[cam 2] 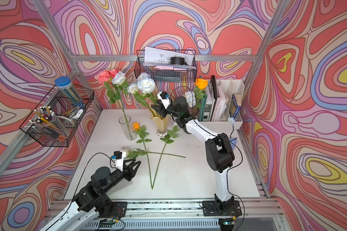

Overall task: Arrange the flowers in different vases according to their colors
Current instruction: Insert the flower into the vase, then pick up the flower at the center of the board.

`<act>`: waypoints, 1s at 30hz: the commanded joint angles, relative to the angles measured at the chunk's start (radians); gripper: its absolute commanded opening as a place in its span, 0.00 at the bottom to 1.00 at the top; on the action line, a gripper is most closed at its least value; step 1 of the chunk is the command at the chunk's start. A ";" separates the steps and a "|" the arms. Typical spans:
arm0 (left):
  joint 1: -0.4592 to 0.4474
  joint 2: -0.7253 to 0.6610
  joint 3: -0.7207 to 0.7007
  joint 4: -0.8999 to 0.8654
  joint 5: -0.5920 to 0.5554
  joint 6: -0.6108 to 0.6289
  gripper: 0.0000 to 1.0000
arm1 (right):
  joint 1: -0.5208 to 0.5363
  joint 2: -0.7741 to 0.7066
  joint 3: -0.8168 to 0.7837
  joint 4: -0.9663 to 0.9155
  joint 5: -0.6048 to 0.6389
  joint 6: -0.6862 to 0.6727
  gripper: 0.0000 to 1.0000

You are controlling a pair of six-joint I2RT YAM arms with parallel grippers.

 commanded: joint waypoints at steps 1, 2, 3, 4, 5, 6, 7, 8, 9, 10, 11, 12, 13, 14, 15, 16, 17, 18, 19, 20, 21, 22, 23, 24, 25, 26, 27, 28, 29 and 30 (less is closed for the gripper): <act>-0.003 0.022 -0.006 0.024 -0.007 0.018 0.49 | 0.000 -0.131 -0.012 0.058 0.026 0.009 0.61; -0.003 0.027 -0.007 0.028 -0.008 0.017 0.49 | -0.001 -0.158 -0.011 0.044 0.029 0.007 0.63; -0.002 0.030 -0.007 0.031 -0.008 0.017 0.49 | 0.000 -0.183 -0.012 0.030 0.023 0.008 0.63; -0.003 0.034 -0.006 0.034 -0.006 0.018 0.49 | 0.001 -0.214 -0.014 0.013 0.015 0.014 0.64; -0.003 0.034 -0.006 0.035 -0.009 0.019 0.49 | 0.001 -0.250 -0.020 -0.008 0.013 0.022 0.65; -0.003 0.034 -0.005 0.033 -0.012 0.018 0.49 | 0.000 -0.285 -0.027 -0.039 0.016 0.030 0.66; -0.003 0.032 -0.002 0.027 -0.017 0.017 0.50 | 0.002 -0.326 -0.032 -0.093 0.016 0.042 0.67; -0.004 0.030 0.000 0.022 -0.024 0.017 0.50 | 0.007 -0.368 -0.044 -0.157 0.028 0.052 0.68; -0.003 0.028 0.000 0.017 -0.033 0.015 0.50 | 0.018 -0.406 -0.057 -0.222 0.061 0.057 0.68; -0.003 0.029 0.002 0.011 -0.045 0.012 0.50 | 0.034 -0.446 -0.070 -0.306 0.094 0.064 0.68; -0.003 0.033 0.003 0.011 -0.050 0.011 0.50 | 0.043 -0.474 -0.079 -0.391 0.133 0.112 0.65; -0.003 0.041 0.002 0.013 -0.048 0.009 0.50 | 0.044 -0.489 -0.074 -0.480 0.165 0.164 0.61; -0.003 0.054 0.003 0.020 -0.042 0.009 0.50 | 0.047 -0.497 -0.062 -0.589 0.202 0.219 0.56; -0.003 0.074 0.006 0.027 -0.033 0.010 0.50 | 0.049 -0.499 -0.056 -0.700 0.226 0.264 0.52; -0.004 0.094 0.009 0.032 -0.024 0.012 0.50 | 0.049 -0.500 -0.061 -0.784 0.242 0.299 0.51; -0.003 0.121 0.016 0.036 -0.018 0.014 0.50 | 0.052 -0.501 -0.081 -0.850 0.254 0.337 0.51; -0.003 0.155 0.020 0.052 -0.002 0.017 0.50 | 0.054 -0.507 -0.122 -0.883 0.246 0.372 0.50; -0.004 0.190 0.024 0.080 0.025 0.020 0.52 | 0.054 -0.527 -0.180 -0.870 0.247 0.407 0.49; -0.003 0.248 0.035 0.112 0.062 0.025 0.54 | 0.055 -0.565 -0.264 -0.815 0.252 0.453 0.49; -0.003 0.325 0.057 0.133 0.097 0.031 0.55 | 0.054 -0.606 -0.353 -0.740 0.250 0.486 0.50; -0.003 0.402 0.084 0.142 0.126 0.040 0.55 | 0.055 -0.639 -0.410 -0.697 0.259 0.505 0.51; -0.004 0.492 0.128 0.151 0.163 0.050 0.55 | 0.054 -0.666 -0.444 -0.685 0.279 0.517 0.51; -0.004 0.595 0.176 0.152 0.206 0.068 0.54 | 0.055 -0.685 -0.460 -0.698 0.290 0.515 0.51; -0.005 0.672 0.216 0.157 0.230 0.083 0.53 | 0.054 -0.702 -0.474 -0.711 0.298 0.513 0.51; -0.006 0.753 0.250 0.154 0.226 0.093 0.53 | 0.054 -0.722 -0.494 -0.714 0.307 0.521 0.51; -0.006 0.826 0.324 0.142 0.195 0.107 0.53 | 0.054 -0.738 -0.514 -0.730 0.322 0.530 0.51; -0.005 0.883 0.373 0.125 0.183 0.126 0.53 | 0.054 -0.750 -0.527 -0.755 0.349 0.536 0.51; -0.006 0.947 0.432 0.099 0.189 0.150 0.53 | 0.054 -0.759 -0.535 -0.799 0.394 0.545 0.50; -0.005 1.014 0.488 0.073 0.214 0.167 0.53 | 0.054 -0.766 -0.544 -0.851 0.443 0.555 0.48; -0.005 1.070 0.549 0.043 0.233 0.178 0.52 | 0.055 -0.768 -0.553 -0.893 0.479 0.566 0.47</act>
